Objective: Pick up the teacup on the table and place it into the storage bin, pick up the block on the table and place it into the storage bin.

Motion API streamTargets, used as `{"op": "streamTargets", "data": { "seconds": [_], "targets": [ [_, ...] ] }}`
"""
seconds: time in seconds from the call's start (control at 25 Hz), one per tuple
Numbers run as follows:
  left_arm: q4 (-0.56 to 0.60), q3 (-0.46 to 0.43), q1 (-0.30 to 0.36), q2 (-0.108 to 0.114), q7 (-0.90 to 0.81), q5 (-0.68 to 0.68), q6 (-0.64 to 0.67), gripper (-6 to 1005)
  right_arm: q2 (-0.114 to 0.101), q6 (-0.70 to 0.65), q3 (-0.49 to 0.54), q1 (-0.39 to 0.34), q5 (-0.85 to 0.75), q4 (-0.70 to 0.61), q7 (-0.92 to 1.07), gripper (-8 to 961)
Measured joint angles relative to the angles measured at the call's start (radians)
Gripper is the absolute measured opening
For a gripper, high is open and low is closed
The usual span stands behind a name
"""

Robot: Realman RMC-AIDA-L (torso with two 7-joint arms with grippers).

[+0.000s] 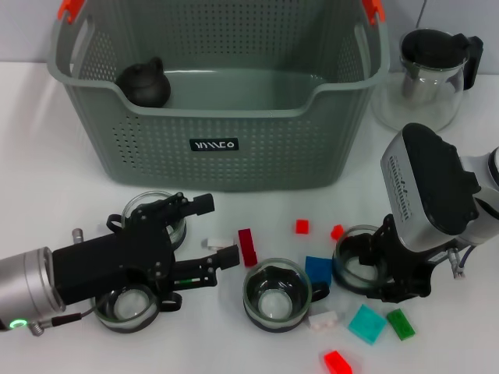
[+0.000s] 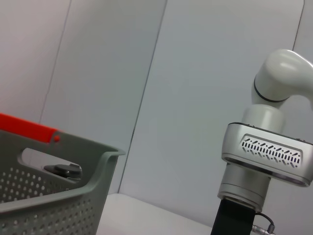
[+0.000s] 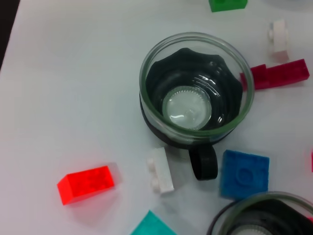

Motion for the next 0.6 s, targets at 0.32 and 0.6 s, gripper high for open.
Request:
{"op": "streamTargets", "data": {
  "seconds": [0.32, 0.6],
  "targets": [
    [0.0, -0.002, 0.005, 0.002, 0.0, 0.0, 0.0, 922, -0.001, -0.008, -0.027, 0.015, -0.027, 0.008, 0.055, 309],
    [0.0, -0.004, 0.011, 0.002, 0.0, 0.0, 0.002, 921, 0.0, -0.056, 0.001, 0.009, -0.022, -0.027, 0.058, 85]
  ]
}}
